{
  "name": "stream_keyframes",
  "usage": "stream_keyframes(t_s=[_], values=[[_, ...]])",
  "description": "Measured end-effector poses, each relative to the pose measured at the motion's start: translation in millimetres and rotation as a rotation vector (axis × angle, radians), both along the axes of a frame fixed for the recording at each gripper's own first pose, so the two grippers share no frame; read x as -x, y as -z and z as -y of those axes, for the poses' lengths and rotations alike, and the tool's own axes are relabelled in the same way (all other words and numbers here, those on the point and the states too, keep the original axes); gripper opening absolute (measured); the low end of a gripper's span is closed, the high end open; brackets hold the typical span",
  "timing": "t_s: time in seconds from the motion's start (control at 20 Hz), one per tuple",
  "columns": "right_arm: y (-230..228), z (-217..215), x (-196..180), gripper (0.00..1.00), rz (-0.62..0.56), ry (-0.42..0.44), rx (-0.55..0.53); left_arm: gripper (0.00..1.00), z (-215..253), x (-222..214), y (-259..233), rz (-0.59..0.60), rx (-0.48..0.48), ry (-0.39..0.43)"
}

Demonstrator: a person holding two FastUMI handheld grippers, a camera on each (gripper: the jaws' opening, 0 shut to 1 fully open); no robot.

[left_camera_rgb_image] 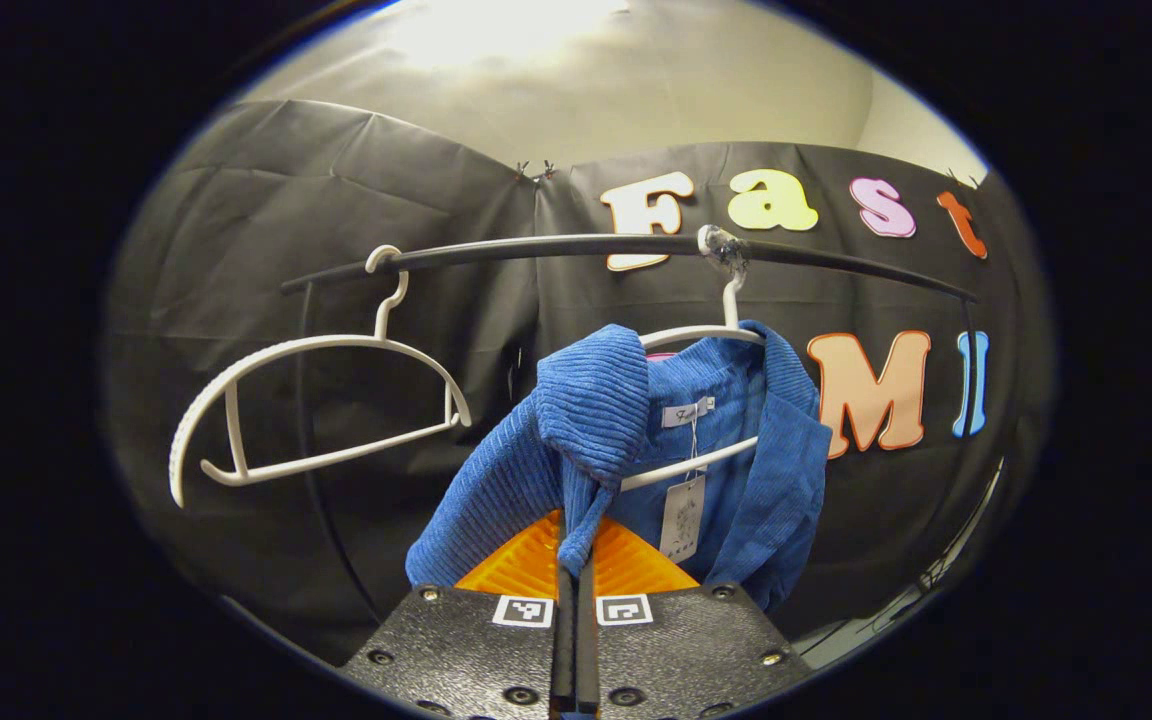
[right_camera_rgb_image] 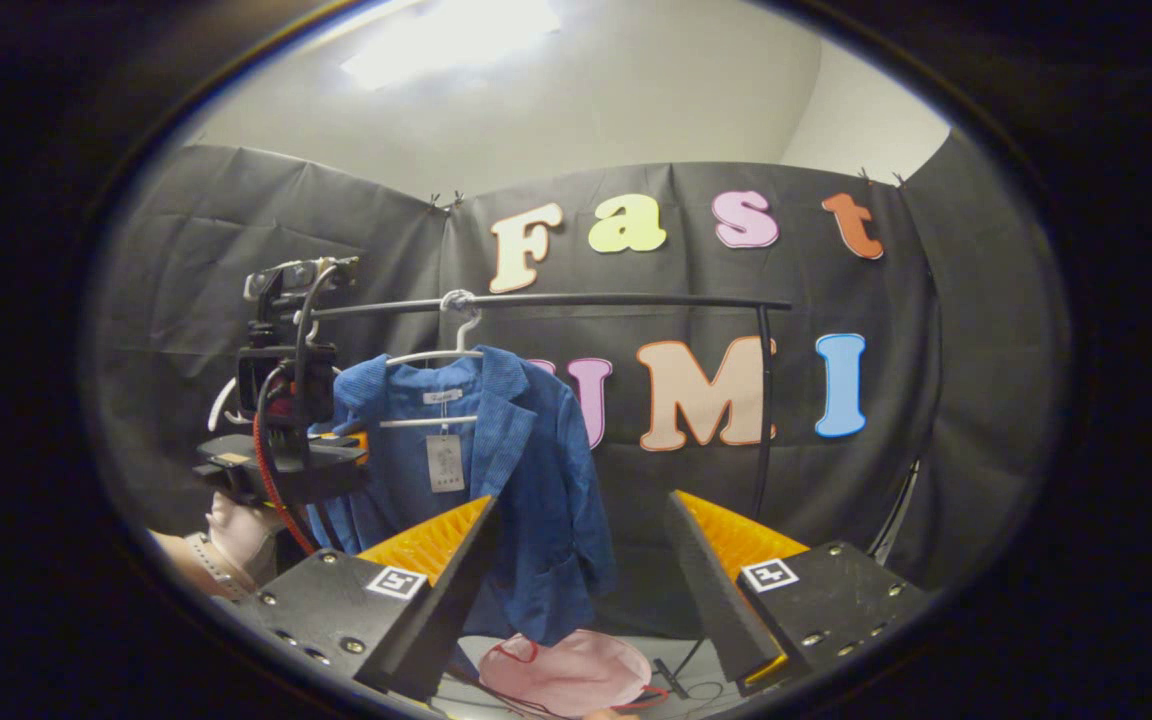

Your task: Grasp the clothes on the hanger with both hands and then place them into the laundry hamper below.

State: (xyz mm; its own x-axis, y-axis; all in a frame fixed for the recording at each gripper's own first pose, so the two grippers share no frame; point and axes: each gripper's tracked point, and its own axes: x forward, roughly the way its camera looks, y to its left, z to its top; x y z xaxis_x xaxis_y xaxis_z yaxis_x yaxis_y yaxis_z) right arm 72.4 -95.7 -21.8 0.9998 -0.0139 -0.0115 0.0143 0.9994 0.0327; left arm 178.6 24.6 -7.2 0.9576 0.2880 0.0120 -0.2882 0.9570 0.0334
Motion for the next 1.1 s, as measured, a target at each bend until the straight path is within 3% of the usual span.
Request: stream_keyframes(t_s=[0.15, 0.2, 0.25, 0.35, 0.4, 0.75, 0.95, 1.1], values=[[1.2, -6.4, -6.8, 0.94, -0.004, -0.015, -0.027, 0.0, 1.4, 12.4, -10.1, -0.029, -0.054, 0.051], [2.1, -9.4, -9.9, 0.99, -0.005, -0.02, -0.033, 0.0, -0.1, 18.4, -13.4, -0.029, -0.048, 0.067], [4.0, -13.7, -12.1, 0.94, -0.008, -0.028, -0.04, 0.02, -1.4, 22.0, -17.6, -0.035, -0.035, 0.083], [6.2, -26.7, -21.1, 0.94, -0.015, -0.054, -0.049, 0.01, -0.6, 29.4, -23.6, -0.042, -0.016, 0.118], [7.1, -34.1, -26.2, 0.99, -0.019, -0.07, -0.051, 0.02, -0.3, 32.2, -27.0, -0.048, -0.013, 0.137], [17.3, -81.1, -74.4, 0.94, -0.054, -0.151, -0.08, 0.0, -1.8, 46.4, -40.8, -0.09, 0.052, 0.244], [24.6, -101.3, -112.1, 0.94, -0.075, -0.179, -0.101, 0.0, -13.7, 57.2, -69.3, -0.033, 0.003, 0.259], [30.0, -104.3, -149.6, 0.98, -0.09, -0.167, -0.127, 0.02, -16.8, 49.2, -66.8, -0.039, 0.044, 0.256]])
